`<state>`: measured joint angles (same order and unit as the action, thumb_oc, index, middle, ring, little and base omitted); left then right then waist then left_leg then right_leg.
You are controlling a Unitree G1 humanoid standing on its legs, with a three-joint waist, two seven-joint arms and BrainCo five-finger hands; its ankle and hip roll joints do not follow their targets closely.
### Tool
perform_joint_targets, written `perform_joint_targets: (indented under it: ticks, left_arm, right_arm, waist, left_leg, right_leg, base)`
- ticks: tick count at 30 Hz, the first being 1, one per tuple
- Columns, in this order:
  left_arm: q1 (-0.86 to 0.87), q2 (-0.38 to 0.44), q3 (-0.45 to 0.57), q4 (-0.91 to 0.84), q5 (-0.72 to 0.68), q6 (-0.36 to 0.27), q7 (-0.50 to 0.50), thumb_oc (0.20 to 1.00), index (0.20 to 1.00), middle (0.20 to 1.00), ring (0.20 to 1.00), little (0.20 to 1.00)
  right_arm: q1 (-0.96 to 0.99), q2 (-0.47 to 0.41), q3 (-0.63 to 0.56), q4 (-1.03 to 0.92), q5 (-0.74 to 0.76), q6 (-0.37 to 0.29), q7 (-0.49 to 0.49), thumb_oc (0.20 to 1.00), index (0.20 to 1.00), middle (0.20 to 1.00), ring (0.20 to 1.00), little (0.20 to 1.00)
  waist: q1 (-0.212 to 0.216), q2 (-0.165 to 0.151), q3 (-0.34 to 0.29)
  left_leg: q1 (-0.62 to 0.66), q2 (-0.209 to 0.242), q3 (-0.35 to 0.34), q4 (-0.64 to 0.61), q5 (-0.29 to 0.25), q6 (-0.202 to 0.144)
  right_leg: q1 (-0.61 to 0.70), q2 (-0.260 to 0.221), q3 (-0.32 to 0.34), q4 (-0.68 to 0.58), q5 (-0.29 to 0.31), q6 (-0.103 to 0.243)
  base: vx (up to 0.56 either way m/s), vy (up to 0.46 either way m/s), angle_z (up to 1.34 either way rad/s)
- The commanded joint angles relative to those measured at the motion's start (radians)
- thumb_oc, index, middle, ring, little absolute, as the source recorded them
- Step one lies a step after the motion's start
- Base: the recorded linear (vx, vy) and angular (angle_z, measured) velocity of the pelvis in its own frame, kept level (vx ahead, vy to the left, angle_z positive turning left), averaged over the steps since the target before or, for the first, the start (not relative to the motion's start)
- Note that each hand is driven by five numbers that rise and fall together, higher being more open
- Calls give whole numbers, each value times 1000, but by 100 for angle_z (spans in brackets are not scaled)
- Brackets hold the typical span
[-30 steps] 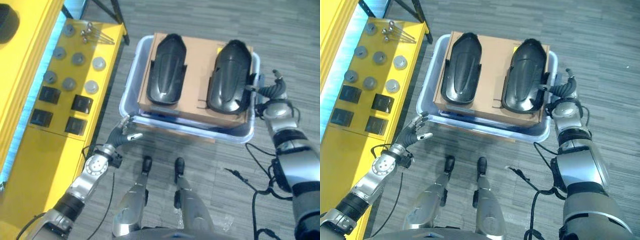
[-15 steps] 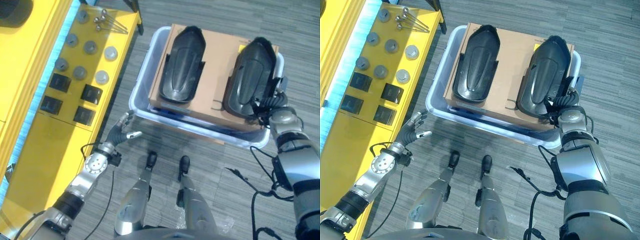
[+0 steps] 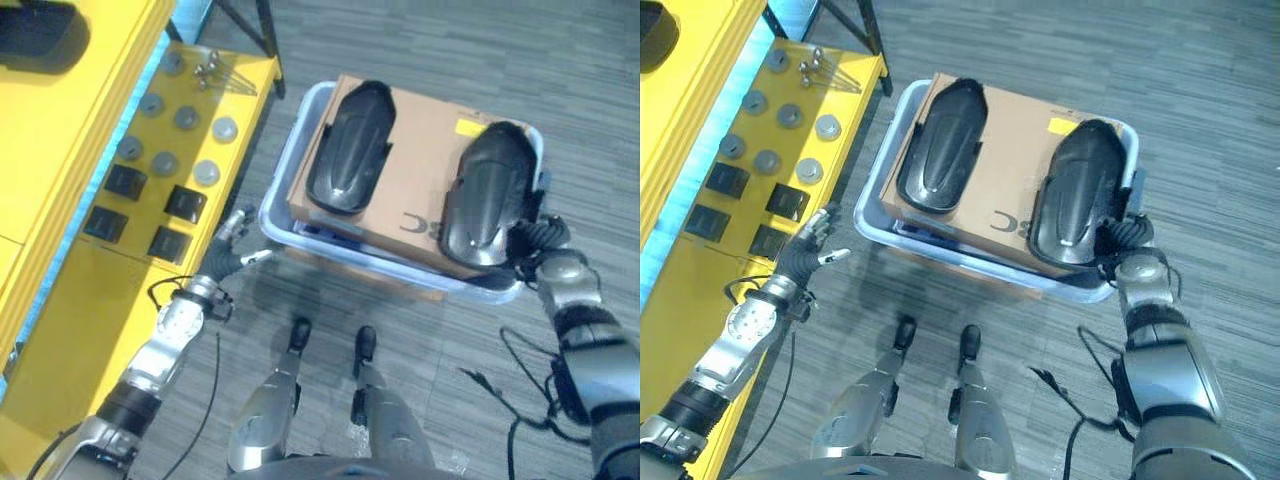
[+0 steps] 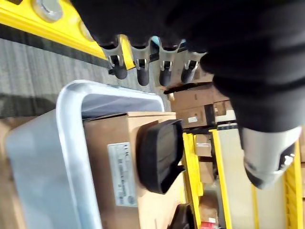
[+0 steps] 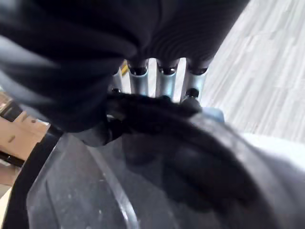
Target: Move parts from the plastic box to the shelf.
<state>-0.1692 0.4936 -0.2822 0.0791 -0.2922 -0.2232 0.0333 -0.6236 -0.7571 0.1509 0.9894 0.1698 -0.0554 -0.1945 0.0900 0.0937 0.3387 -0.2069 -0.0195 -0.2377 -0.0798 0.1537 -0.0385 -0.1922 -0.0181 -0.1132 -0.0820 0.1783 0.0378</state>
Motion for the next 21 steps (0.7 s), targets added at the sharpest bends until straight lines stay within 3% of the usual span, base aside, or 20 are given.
perform_joint_targets:
  ticks: [1, 5, 12, 21]
  left_arm:
    - [28, 41, 24, -45, -26, -51, -6, 1000, 1000, 1000, 1000, 1000]
    - [30, 37, 77, -62, -50, -44, -19, 1000, 1000, 1000, 1000, 1000]
    - [17, -20, 58, -54, -87, 5, -44, 1000, 1000, 1000, 1000, 1000]
    - [-53, -136, -79, 16, -160, 60, -53, 1000, 1000, 1000, 1000, 1000]
  right_arm:
    - [124, -46, -16, -130, -122, -62, -81, 200, 200, 200, 200, 200]
    - [261, -101, -125, -388, -307, -70, -96, 200, 200, 200, 200, 200]
    - [361, -135, -238, -676, -502, -70, -107, 200, 200, 200, 200, 200]
    - [431, -54, -278, -1015, -656, -101, -134, 200, 200, 200, 200, 200]
  waist:
    - [-28, -71, -114]
    - [-58, -98, -183]
    - [-87, -119, -252]
    - [-116, -129, -326]
  left_leg:
    - [81, 23, 21, -7, -174, -12]
    - [142, 31, 43, -7, -196, -5]
    - [210, 36, 69, -7, -209, 5]
    - [294, 54, 102, -7, -237, 13]
  right_leg:
    - [67, -48, 119, -5, -164, 72]
    - [120, -55, 122, -5, -175, 74]
    - [179, -66, 139, -5, -173, 75]
    - [245, -64, 163, -3, -185, 70]
  base:
    - [31, -9, -2]
    - [42, 12, -16]
    - [3, 17, -17]
    - [12, 0, -14]
